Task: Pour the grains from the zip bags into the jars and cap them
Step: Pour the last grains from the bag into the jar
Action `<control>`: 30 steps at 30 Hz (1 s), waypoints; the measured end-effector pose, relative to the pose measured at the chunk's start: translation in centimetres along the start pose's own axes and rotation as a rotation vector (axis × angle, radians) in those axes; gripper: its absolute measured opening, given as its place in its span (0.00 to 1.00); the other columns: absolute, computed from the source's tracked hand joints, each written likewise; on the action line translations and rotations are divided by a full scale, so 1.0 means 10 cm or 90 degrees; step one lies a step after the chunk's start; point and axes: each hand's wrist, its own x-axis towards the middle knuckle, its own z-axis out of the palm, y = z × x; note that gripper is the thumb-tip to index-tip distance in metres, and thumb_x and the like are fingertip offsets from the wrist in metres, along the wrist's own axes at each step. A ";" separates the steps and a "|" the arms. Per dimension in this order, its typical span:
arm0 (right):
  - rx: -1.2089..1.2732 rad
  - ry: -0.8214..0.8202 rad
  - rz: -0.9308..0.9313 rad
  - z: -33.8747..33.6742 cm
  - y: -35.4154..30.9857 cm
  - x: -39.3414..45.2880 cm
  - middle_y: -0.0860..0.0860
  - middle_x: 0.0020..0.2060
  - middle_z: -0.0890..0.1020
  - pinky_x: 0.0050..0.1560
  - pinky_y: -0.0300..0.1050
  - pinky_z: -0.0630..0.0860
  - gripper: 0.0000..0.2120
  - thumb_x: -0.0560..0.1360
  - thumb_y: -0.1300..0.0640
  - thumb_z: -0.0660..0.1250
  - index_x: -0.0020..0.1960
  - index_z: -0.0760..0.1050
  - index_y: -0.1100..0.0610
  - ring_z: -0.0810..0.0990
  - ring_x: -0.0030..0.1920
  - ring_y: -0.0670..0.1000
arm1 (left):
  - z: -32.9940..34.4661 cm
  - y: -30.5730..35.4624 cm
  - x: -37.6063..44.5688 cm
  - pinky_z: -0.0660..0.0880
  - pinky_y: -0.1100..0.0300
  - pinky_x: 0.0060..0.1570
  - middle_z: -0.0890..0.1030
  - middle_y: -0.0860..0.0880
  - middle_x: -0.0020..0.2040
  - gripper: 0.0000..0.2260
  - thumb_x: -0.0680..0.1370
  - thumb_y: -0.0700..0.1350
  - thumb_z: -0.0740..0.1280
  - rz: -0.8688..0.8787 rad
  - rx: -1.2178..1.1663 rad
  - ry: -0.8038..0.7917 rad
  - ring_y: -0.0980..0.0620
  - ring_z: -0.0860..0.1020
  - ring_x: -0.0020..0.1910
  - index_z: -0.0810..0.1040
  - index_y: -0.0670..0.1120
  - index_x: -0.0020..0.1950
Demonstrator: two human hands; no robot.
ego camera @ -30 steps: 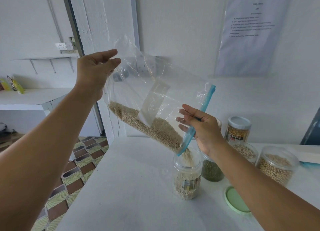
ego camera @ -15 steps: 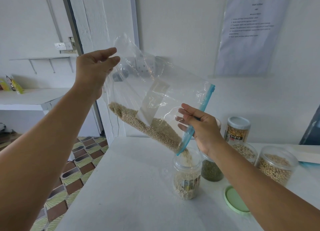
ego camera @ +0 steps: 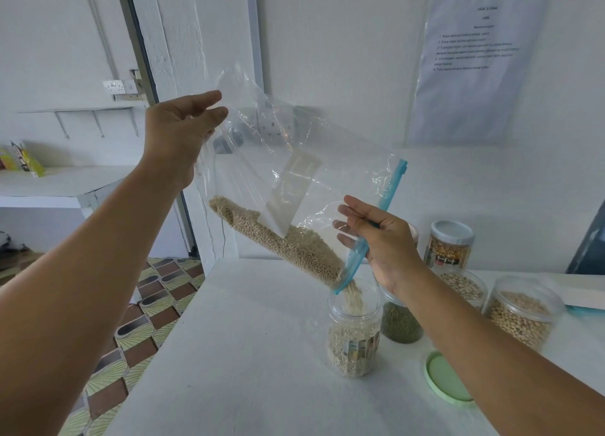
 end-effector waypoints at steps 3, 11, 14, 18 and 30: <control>-0.003 0.001 -0.003 0.01 0.00 0.00 0.53 0.57 0.87 0.55 0.51 0.85 0.13 0.81 0.66 0.67 0.62 0.83 0.57 0.87 0.56 0.57 | -0.01 0.00 0.02 0.78 0.66 0.54 0.85 0.59 0.41 0.12 0.76 0.40 0.78 0.002 0.001 0.001 0.60 0.84 0.49 0.86 0.51 0.56; 0.001 -0.001 0.001 0.00 0.00 0.00 0.54 0.58 0.86 0.57 0.53 0.84 0.14 0.81 0.66 0.67 0.64 0.82 0.58 0.86 0.56 0.58 | 0.00 -0.01 0.02 0.78 0.66 0.54 0.86 0.58 0.43 0.11 0.76 0.40 0.78 -0.002 -0.003 0.005 0.61 0.84 0.48 0.86 0.52 0.56; 0.000 0.000 -0.001 0.00 -0.01 0.00 0.53 0.57 0.87 0.57 0.53 0.84 0.14 0.81 0.66 0.67 0.64 0.82 0.58 0.87 0.56 0.57 | 0.00 0.00 0.03 0.79 0.66 0.54 0.87 0.58 0.44 0.12 0.76 0.40 0.78 -0.003 -0.001 0.007 0.61 0.85 0.49 0.86 0.51 0.57; 0.002 0.000 -0.001 0.00 -0.02 -0.01 0.53 0.57 0.87 0.57 0.52 0.84 0.14 0.81 0.65 0.67 0.64 0.82 0.57 0.86 0.57 0.58 | 0.01 0.01 0.04 0.78 0.66 0.54 0.86 0.58 0.43 0.12 0.76 0.40 0.78 -0.002 -0.002 0.004 0.61 0.84 0.49 0.86 0.51 0.58; 0.003 0.006 -0.001 0.00 -0.02 -0.01 0.53 0.57 0.87 0.55 0.52 0.85 0.14 0.81 0.65 0.68 0.64 0.82 0.58 0.86 0.57 0.58 | 0.03 0.04 0.02 0.78 0.67 0.52 0.85 0.59 0.40 0.12 0.76 0.39 0.77 -0.005 -0.008 0.006 0.62 0.84 0.47 0.86 0.50 0.57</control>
